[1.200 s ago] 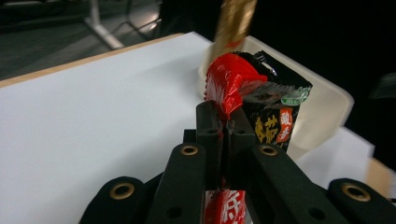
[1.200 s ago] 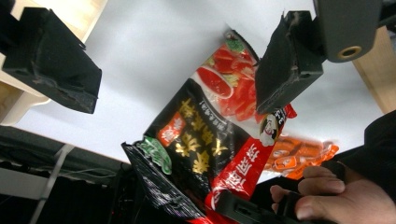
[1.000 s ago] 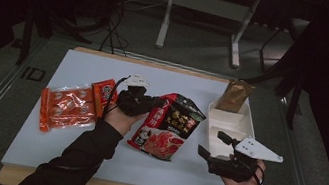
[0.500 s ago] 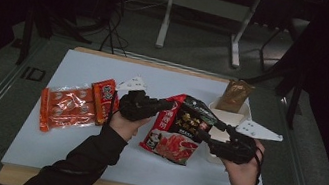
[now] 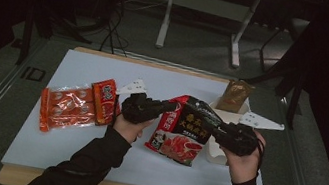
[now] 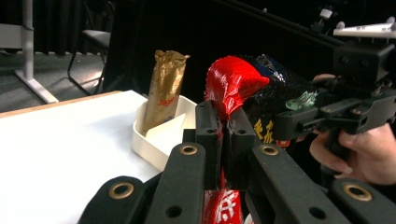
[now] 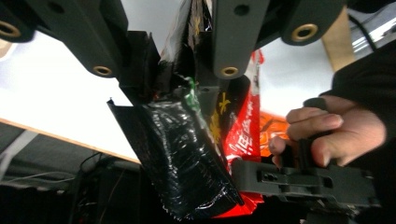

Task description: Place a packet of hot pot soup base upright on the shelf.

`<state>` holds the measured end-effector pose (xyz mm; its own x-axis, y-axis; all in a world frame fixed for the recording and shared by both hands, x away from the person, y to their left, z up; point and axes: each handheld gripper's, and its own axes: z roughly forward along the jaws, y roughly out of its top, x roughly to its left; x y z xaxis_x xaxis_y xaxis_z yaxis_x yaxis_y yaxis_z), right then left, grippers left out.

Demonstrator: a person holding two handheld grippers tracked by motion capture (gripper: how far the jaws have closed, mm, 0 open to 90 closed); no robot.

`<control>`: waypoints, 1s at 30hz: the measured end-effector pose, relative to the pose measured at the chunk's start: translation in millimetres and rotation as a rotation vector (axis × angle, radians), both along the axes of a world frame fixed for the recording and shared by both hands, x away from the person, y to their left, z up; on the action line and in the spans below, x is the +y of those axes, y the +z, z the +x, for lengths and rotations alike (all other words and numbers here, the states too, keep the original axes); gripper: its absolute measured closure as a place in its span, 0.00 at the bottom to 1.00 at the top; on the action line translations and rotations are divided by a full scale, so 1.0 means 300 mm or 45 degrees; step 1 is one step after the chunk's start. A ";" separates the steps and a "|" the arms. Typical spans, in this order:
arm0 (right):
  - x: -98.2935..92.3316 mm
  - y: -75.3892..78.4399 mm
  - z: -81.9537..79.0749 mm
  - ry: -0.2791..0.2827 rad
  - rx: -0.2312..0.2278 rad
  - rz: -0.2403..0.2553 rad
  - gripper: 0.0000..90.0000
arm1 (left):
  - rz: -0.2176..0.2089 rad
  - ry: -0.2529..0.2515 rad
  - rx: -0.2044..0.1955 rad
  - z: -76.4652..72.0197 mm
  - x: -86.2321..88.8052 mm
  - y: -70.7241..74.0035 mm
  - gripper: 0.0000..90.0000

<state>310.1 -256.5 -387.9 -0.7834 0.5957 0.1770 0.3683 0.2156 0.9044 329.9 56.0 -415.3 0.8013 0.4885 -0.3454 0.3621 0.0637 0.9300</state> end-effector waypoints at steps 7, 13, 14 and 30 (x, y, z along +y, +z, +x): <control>0.010 0.025 -0.005 0.005 -0.017 -0.024 0.87 | 0.026 -0.006 -0.033 -0.003 0.011 0.006 0.93; 0.006 0.066 -0.013 -0.004 -0.076 -0.047 0.87 | 0.025 -0.028 -0.037 -0.004 0.031 0.020 0.77; 0.002 0.082 -0.014 -0.017 -0.098 -0.062 0.87 | 0.019 -0.019 -0.040 -0.006 0.036 0.022 0.64; -0.039 0.166 0.008 -0.050 -0.167 -0.042 0.87 | 0.056 0.008 -0.033 -0.061 0.104 0.022 0.05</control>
<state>312.4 -268.1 -338.0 -0.7745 0.6303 0.0541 0.2560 0.2341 0.9379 311.4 87.1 -408.6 0.8062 0.5080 -0.3032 0.3379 0.0252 0.9408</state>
